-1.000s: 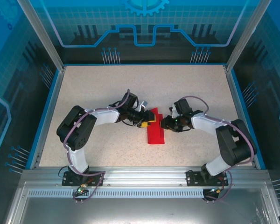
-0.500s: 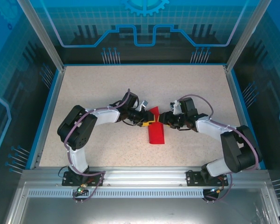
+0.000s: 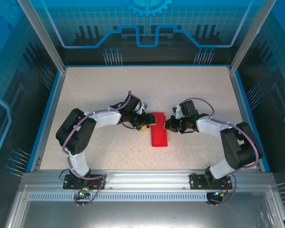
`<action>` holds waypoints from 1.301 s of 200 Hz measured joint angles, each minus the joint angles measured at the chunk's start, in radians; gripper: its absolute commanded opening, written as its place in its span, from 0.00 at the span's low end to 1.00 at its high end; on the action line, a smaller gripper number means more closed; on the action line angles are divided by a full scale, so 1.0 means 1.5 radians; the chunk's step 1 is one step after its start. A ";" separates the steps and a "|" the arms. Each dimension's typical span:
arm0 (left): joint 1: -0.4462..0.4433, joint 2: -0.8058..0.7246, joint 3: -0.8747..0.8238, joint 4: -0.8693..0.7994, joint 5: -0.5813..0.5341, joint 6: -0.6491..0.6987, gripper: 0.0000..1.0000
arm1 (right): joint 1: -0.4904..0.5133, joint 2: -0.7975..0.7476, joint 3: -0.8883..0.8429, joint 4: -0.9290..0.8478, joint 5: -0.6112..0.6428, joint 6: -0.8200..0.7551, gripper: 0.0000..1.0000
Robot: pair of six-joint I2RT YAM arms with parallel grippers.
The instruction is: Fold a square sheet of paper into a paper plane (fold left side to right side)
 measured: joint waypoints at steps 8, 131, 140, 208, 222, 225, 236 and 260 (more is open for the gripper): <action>0.000 -0.002 0.001 -0.011 -0.010 0.000 0.58 | 0.000 0.007 0.002 -0.008 0.008 -0.002 0.00; -0.048 0.097 0.108 -0.138 -0.089 0.002 0.47 | 0.013 0.047 0.013 -0.035 0.046 -0.019 0.13; -0.048 0.098 0.113 -0.142 -0.091 0.002 0.46 | 0.013 0.047 0.013 -0.035 0.047 -0.019 0.20; -0.052 0.106 0.124 -0.157 -0.105 0.002 0.45 | 0.013 -0.040 0.014 -0.085 0.157 -0.049 0.42; -0.052 0.108 0.127 -0.161 -0.105 0.002 0.44 | 0.013 -0.064 0.014 -0.097 0.178 -0.052 0.43; -0.052 0.108 0.127 -0.161 -0.105 0.002 0.45 | 0.013 -0.068 0.014 -0.099 0.183 -0.054 0.44; -0.052 0.109 0.129 -0.163 -0.105 0.002 0.45 | 0.013 -0.080 0.014 -0.106 0.196 -0.055 0.44; -0.052 0.114 0.137 -0.173 -0.106 0.002 0.45 | 0.013 -0.091 0.014 -0.113 0.212 -0.057 0.45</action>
